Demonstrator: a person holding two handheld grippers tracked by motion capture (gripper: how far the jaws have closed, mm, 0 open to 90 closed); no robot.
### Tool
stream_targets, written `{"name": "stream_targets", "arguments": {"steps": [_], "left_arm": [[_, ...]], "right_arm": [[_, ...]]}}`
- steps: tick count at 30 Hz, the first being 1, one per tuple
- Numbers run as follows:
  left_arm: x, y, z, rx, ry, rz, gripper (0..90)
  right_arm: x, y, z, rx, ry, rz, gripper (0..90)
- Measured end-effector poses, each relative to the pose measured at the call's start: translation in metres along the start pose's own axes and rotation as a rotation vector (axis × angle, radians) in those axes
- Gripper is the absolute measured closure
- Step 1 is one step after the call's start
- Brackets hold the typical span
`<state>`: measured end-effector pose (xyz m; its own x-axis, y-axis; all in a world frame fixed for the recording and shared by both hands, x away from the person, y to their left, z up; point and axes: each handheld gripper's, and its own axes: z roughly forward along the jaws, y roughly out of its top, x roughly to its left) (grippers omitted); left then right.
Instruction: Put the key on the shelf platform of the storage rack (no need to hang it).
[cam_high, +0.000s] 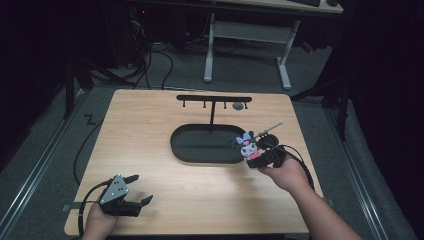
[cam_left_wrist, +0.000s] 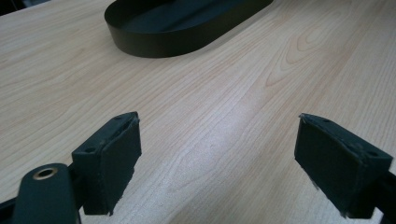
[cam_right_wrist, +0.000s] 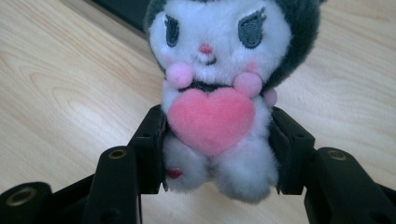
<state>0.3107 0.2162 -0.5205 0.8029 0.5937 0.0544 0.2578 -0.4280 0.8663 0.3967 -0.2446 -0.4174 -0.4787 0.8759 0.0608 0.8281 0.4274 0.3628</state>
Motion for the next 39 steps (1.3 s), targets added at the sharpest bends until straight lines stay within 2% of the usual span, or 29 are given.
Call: {"name": "stream_targets", "arguments": {"steps": [3,7,10,14,23,30,35,39], "left_arm": [[0.001,0.000,0.000,-0.011,-0.002,-0.008,15.4],[0.000,0.001,0.002,0.003,-0.007,0.008,15.4],[0.001,0.005,0.004,-0.012,-0.007,0.007,15.5],[-0.001,0.007,0.009,-0.001,-0.017,0.024,15.6],[0.001,0.006,0.007,-0.008,-0.025,0.016,15.7],[0.000,0.004,0.006,0.008,-0.038,0.020,15.7],[0.002,0.002,0.005,0.011,-0.040,0.012,15.7],[0.002,0.002,0.004,0.006,-0.041,0.007,15.7]], "right_arm": [[0.003,0.009,0.003,-0.008,0.005,-0.003,47.7],[0.005,0.021,0.008,-0.014,0.014,-0.007,47.7],[0.009,0.029,0.014,-0.010,0.010,-0.014,47.6],[0.014,0.039,0.020,-0.005,0.012,-0.019,47.6],[0.030,0.057,0.040,-0.005,0.038,-0.046,47.6],[0.027,0.073,0.056,-0.004,0.051,-0.021,47.7],[0.026,0.085,0.064,0.001,0.035,-0.029,47.6],[0.028,0.094,0.068,0.007,0.054,-0.016,47.6]]}}
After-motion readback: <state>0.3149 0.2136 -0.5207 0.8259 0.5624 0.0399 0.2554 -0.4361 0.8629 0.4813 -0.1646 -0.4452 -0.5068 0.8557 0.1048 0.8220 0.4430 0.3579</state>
